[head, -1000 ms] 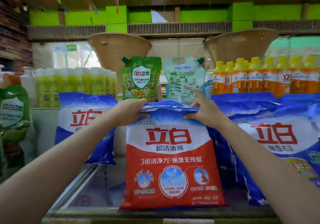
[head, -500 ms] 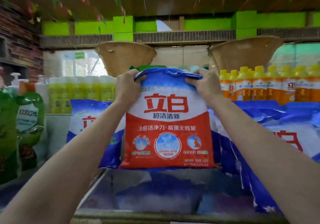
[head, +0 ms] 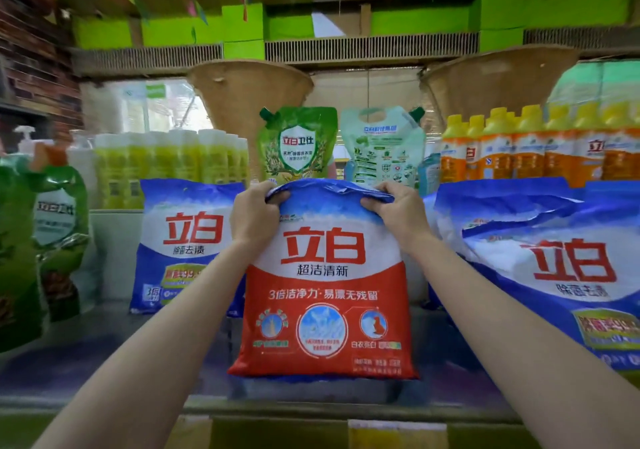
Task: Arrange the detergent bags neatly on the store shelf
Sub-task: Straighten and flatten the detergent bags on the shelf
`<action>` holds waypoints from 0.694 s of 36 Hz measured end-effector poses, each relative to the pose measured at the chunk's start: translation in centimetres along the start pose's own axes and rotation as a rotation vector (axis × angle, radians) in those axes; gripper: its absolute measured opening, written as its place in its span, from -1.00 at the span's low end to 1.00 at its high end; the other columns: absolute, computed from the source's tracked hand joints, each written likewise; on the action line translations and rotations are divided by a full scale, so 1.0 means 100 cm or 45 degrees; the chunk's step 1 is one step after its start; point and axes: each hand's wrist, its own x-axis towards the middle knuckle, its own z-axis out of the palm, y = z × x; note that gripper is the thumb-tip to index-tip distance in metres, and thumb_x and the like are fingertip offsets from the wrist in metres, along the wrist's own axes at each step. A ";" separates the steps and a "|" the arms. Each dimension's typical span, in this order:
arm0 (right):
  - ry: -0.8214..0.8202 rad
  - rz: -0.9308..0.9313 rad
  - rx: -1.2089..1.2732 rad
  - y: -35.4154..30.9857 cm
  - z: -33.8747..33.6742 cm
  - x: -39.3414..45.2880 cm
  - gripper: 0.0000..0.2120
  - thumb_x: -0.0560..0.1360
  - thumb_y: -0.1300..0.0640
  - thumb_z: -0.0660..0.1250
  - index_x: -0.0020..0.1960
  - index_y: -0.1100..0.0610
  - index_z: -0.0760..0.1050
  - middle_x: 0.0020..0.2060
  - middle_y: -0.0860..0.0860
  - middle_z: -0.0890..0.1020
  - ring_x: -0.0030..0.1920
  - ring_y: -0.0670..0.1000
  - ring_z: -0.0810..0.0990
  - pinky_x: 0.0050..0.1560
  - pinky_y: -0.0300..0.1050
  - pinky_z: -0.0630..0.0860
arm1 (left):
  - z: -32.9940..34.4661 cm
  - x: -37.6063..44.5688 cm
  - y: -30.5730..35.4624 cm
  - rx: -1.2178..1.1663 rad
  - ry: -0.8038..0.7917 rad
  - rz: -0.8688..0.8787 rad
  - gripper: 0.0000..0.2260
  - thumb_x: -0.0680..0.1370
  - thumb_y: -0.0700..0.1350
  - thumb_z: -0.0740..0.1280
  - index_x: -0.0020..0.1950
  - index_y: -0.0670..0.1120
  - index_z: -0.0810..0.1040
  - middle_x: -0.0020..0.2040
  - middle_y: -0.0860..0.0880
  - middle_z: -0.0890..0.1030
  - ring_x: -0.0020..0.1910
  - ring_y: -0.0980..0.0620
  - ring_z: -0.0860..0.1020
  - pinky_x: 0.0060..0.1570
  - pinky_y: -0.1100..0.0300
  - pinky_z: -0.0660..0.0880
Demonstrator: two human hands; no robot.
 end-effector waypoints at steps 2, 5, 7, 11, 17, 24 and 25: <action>-0.072 0.075 0.051 -0.003 -0.003 0.002 -0.88 0.41 0.25 0.43 -0.12 0.11 0.52 -0.19 0.07 0.59 -0.13 0.08 0.56 -0.05 0.02 0.52 | -0.008 0.005 0.002 -0.033 -0.145 -0.081 -0.77 0.54 -0.08 0.33 -0.30 -0.11 0.47 -0.30 -0.10 0.52 -0.22 -0.11 0.45 -0.33 0.14 0.28; -0.158 0.195 0.141 -0.010 -0.008 0.007 -0.74 0.40 0.28 0.43 0.05 0.10 0.49 -0.04 0.12 0.59 -0.02 0.11 0.59 0.13 0.10 0.54 | -0.023 0.015 0.012 0.050 -0.314 -0.144 -0.78 0.50 -0.06 0.39 -0.30 -0.09 0.47 -0.33 -0.05 0.48 -0.22 -0.05 0.42 -0.38 0.18 0.27; -0.171 0.243 0.142 -0.013 -0.011 0.007 -0.61 0.40 0.24 0.42 0.19 0.08 0.43 0.08 0.12 0.55 0.08 0.13 0.58 0.17 0.12 0.52 | -0.029 0.018 0.017 0.098 -0.341 -0.151 -0.80 0.48 -0.07 0.42 0.02 -0.13 0.54 -0.10 -0.09 0.55 -0.09 -0.06 0.46 -0.19 0.17 0.39; -0.053 0.259 0.181 -0.020 -0.016 0.005 -0.48 0.45 0.24 0.37 0.36 0.15 0.28 0.08 0.07 0.43 0.03 0.03 0.49 -0.05 -0.18 0.53 | -0.033 0.013 0.024 0.106 -0.257 -0.108 -0.52 0.44 -0.26 0.37 0.32 -0.10 0.34 0.25 -0.18 0.36 0.13 -0.12 0.42 0.08 0.09 0.40; 0.144 0.198 0.107 -0.022 -0.037 -0.003 -0.59 0.49 0.24 0.28 0.32 0.19 0.33 0.20 0.09 0.45 0.11 -0.03 0.41 0.00 -0.22 0.38 | -0.034 -0.002 0.043 0.122 -0.029 0.034 -0.55 0.42 -0.31 0.27 0.31 -0.17 0.33 0.24 -0.21 0.32 0.25 -0.17 0.31 0.23 0.10 0.29; -0.069 0.398 -0.290 -0.006 -0.031 -0.032 -0.81 0.48 0.14 0.31 0.01 0.15 0.33 0.01 0.16 0.53 0.03 0.17 0.53 -0.01 0.05 0.47 | -0.010 -0.052 0.059 0.211 -0.132 0.623 -0.76 0.46 -0.11 0.23 0.05 -0.19 0.53 0.08 -0.14 0.48 0.14 -0.12 0.44 0.15 0.06 0.39; -0.107 0.373 -0.327 -0.005 -0.027 -0.036 -0.83 0.49 0.17 0.30 0.02 0.16 0.34 0.02 0.17 0.53 0.09 0.20 0.53 0.03 0.05 0.47 | -0.004 -0.058 0.059 0.278 -0.200 0.701 -0.69 0.45 -0.02 0.20 0.06 -0.18 0.55 0.09 -0.14 0.49 0.13 -0.15 0.46 0.11 -0.01 0.41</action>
